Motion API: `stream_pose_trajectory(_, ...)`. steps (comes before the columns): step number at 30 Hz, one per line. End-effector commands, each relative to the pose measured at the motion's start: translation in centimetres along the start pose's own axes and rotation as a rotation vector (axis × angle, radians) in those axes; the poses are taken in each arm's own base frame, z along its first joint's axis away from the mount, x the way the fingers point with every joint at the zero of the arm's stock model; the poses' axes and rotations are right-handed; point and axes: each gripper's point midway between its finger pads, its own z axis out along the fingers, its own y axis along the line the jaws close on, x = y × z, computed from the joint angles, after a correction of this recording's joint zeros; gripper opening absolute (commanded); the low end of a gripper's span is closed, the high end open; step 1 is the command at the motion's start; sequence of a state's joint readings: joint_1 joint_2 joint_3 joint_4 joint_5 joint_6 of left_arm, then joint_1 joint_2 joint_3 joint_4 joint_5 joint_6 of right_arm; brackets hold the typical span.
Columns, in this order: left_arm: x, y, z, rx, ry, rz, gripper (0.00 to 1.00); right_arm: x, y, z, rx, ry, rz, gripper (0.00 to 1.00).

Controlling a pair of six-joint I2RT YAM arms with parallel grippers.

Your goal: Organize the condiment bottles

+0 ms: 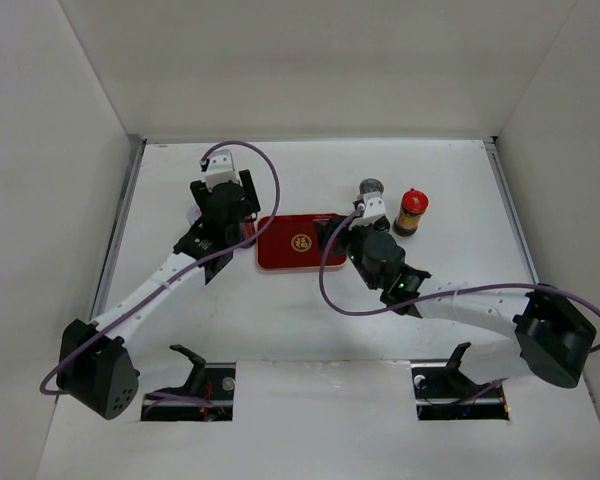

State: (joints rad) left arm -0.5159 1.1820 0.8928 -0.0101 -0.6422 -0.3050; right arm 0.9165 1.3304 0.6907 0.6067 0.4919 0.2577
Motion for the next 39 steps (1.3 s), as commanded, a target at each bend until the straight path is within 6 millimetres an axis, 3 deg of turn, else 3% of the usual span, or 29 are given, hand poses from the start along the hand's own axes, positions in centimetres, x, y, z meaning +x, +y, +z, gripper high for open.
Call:
stream_pose_trajectory(1,-4.4,-0.2,0.9,-0.006,-0.115,-0.073,0.66,-1.8,0.8,0.2,-0.031,-0.061,0.029,0.67)
stream_pose_trajectory(9,-4.7,-0.1,2.6,-0.027,-0.147,-0.089,0.45,-1.9,0.6,-0.1,-0.036,-0.064,0.042,0.65)
stream_pose_trajectory(13,-4.9,-0.4,2.4,-0.023,-0.157,-0.073,0.24,-1.5,1.0,0.1,-0.045,-0.054,0.03,0.64)
stream_pose_trajectory(17,-6.1,-0.4,1.2,-0.024,-0.191,-0.067,0.14,-1.4,1.0,0.1,-0.046,-0.051,0.031,0.64)
stream_pose_trajectory(22,-10.4,-0.1,-1.8,-0.037,-0.295,-0.06,0.11,-1.5,1.0,0.1,-0.048,-0.054,0.035,0.64)
stream_pose_trajectory(27,-12.9,-2.2,-4.1,0.019,-0.353,-0.051,0.11,-1.9,0.2,-0.1,-0.03,-0.069,0.055,0.59)
stream_pose_trajectory(33,-12.4,-5.6,-4.4,0.095,-0.339,-0.052,0.11,-2.8,-1.6,-0.6,-0.019,-0.111,0.113,0.32)
stream_pose_trajectory(39,-11.7,-7.8,-3.3,0.125,-0.328,-0.04,0.11,-3.7,-4.7,-0.9,0.031,-0.146,0.182,0.33)
